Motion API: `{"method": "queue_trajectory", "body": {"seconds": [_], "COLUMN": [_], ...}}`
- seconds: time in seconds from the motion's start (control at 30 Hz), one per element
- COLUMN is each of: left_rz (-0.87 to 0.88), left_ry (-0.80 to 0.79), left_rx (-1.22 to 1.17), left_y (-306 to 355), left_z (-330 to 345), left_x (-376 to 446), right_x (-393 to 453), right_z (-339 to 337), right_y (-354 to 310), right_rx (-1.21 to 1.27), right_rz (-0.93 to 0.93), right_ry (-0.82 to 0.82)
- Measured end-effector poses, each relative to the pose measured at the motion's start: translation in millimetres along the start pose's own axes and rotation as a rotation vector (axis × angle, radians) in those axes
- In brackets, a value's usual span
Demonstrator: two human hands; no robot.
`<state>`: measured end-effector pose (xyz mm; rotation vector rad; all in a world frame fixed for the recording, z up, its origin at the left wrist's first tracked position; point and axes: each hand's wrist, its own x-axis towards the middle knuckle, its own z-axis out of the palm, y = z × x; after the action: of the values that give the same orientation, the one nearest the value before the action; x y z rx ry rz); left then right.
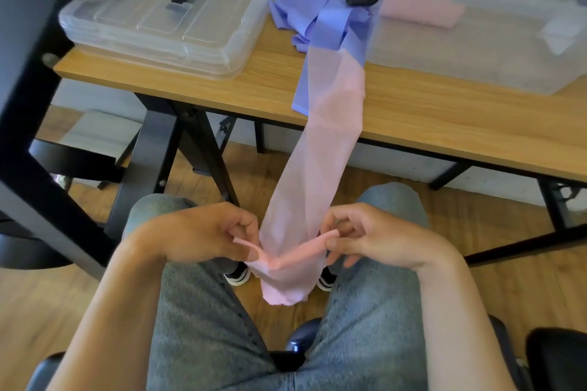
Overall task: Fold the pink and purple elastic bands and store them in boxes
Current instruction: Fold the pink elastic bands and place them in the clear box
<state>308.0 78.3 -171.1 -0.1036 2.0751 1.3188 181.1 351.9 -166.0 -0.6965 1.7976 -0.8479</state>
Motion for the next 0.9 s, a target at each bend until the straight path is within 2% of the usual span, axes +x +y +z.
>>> {"method": "queue_trajectory", "body": {"seconds": [0.17,0.33,0.5,0.6,0.67,0.77,0.9], "left_rz": [0.066,0.152,0.159,0.129,0.115,0.119,0.187], "left_ry": [0.089,0.205,0.274,0.474,0.600,0.657,0.769], "left_rx": [0.090,0.041,0.051,0.044,-0.059,-0.233,-0.224], "left_y": [8,18,22,15,17,24,32], "left_z": [-3,-4,-6,-8,-8,-4,1], "left_x": [1,2,-1,-1,-3,-9,-14], "right_x": [0,-1,-7,-8,-9,-10,-8], "right_z": [-5,-12,-15,-18,-19,-17,-11], "right_y": [5,6,3,2,1,-3,-9], "right_rx": [-0.029,0.021,0.080,0.145,0.176,0.238,0.303], "right_rz": [-0.013,-0.069,-0.116,-0.154,-0.191,-0.262,-0.347], "right_ry": [0.083,0.250,0.281,0.365,0.433,0.495,0.579]}}
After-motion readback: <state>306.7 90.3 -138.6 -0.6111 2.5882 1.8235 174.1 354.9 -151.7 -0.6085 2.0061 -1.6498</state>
